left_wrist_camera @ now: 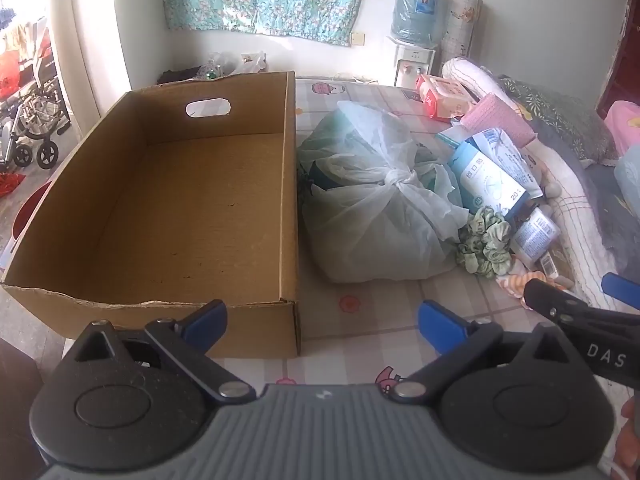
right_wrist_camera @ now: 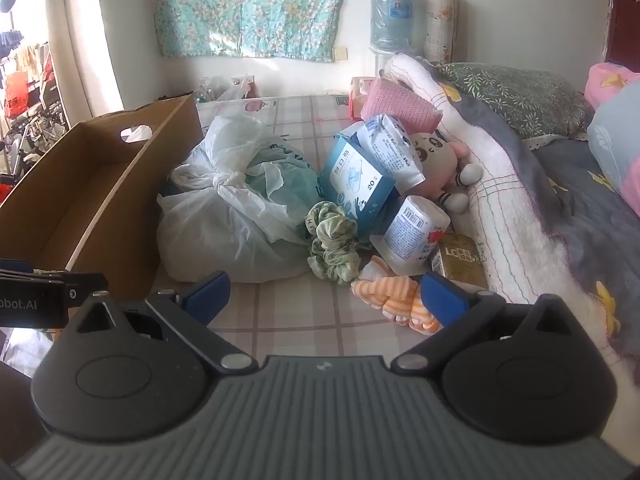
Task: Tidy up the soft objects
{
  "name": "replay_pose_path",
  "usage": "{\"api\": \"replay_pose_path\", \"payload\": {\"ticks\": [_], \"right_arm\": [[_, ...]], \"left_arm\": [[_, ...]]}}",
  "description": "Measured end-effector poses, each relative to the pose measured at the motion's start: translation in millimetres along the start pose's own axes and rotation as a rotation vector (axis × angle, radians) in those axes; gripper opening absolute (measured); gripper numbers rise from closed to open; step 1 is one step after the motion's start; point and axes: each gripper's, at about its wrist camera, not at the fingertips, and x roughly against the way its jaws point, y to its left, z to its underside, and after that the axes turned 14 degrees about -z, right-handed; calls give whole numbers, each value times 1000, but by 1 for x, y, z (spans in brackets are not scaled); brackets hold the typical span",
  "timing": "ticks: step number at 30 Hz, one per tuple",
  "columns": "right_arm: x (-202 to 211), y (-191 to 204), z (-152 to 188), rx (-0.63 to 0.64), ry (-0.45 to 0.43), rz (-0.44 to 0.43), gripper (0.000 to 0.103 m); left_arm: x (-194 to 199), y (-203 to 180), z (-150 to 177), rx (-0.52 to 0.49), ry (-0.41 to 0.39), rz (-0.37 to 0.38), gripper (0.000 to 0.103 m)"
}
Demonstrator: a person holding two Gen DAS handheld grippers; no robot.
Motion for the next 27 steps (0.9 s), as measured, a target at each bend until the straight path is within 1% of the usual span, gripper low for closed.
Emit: {"api": "replay_pose_path", "payload": {"ticks": [13,27], "right_arm": [[-5,3,-3,14,14,-5,102],[-6,5,-7,23,18,-3,102]], "left_arm": [[-8,3,0,16,31,13,102],[-8,1,-2,12,26,20,102]]}}
